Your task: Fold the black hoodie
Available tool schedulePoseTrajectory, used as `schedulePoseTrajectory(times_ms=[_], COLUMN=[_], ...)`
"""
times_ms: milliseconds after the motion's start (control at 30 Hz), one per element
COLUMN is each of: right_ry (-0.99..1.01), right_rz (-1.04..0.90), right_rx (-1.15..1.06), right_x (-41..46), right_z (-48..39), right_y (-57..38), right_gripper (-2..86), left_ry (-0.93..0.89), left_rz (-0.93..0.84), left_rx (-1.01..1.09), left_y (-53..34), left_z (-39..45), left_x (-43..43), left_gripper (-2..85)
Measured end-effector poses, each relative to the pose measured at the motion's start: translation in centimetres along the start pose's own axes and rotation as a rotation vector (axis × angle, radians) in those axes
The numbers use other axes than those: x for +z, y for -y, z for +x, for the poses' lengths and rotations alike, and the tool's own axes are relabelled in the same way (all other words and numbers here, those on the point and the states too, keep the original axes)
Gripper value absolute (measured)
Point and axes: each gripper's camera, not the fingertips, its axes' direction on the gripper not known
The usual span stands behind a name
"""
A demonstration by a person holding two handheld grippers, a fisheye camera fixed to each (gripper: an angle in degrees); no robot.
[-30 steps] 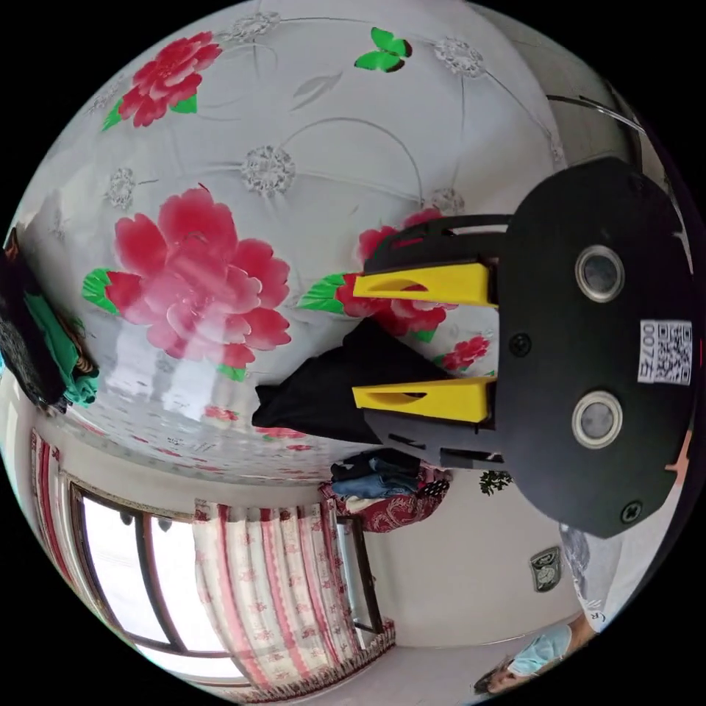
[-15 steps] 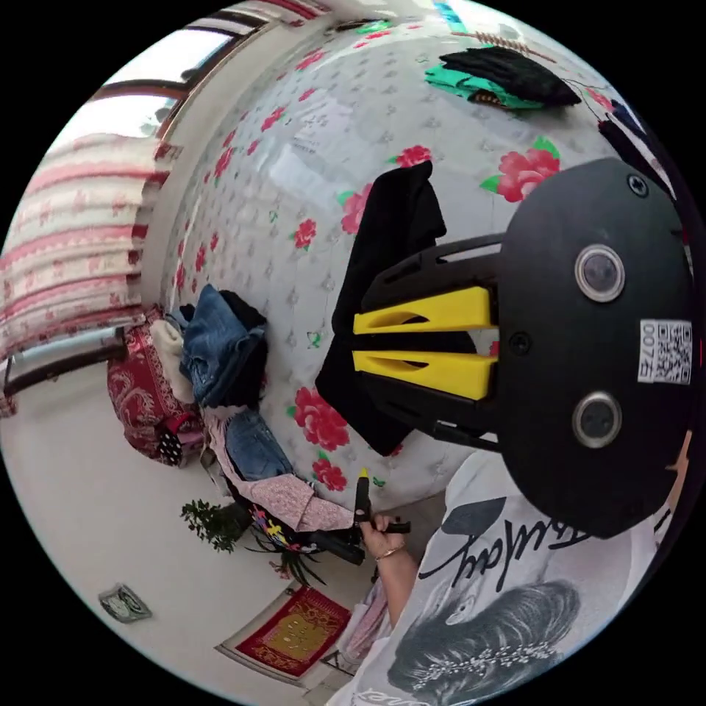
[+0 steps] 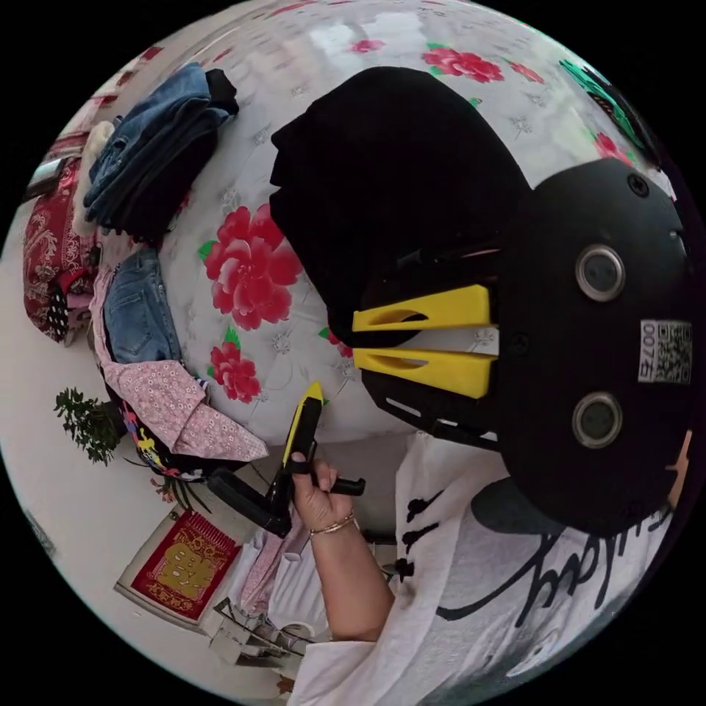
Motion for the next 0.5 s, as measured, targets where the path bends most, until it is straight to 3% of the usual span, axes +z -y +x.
schedulePoseTrajectory(times_ms=[133,267,400,500], right_ry=[0.061,0.081,0.314,0.342], right_rz=[0.035,-0.164,-0.015,0.147], right_rx=[-0.022,0.112,0.249,0.267], right_x=[-1.4,5.4,2.6,-2.7], right_z=[0.2,3.4,6.4,7.3], right_y=[-0.3,-0.8,-1.7,-3.6], right_gripper=[3.3,4.6,6.7,8.4], left_ry=[-0.031,-0.062,-0.114,-0.135], left_rz=[-0.017,-0.013,-0.001,-0.027], left_rx=[0.054,0.149,0.248,0.315], left_y=[1.5,3.6,5.4,7.0], left_z=[-0.1,1.0,2.6,3.3], left_x=[-0.1,-0.5,-0.8,0.2], left_gripper=[5.0,5.9,8.1,10.6])
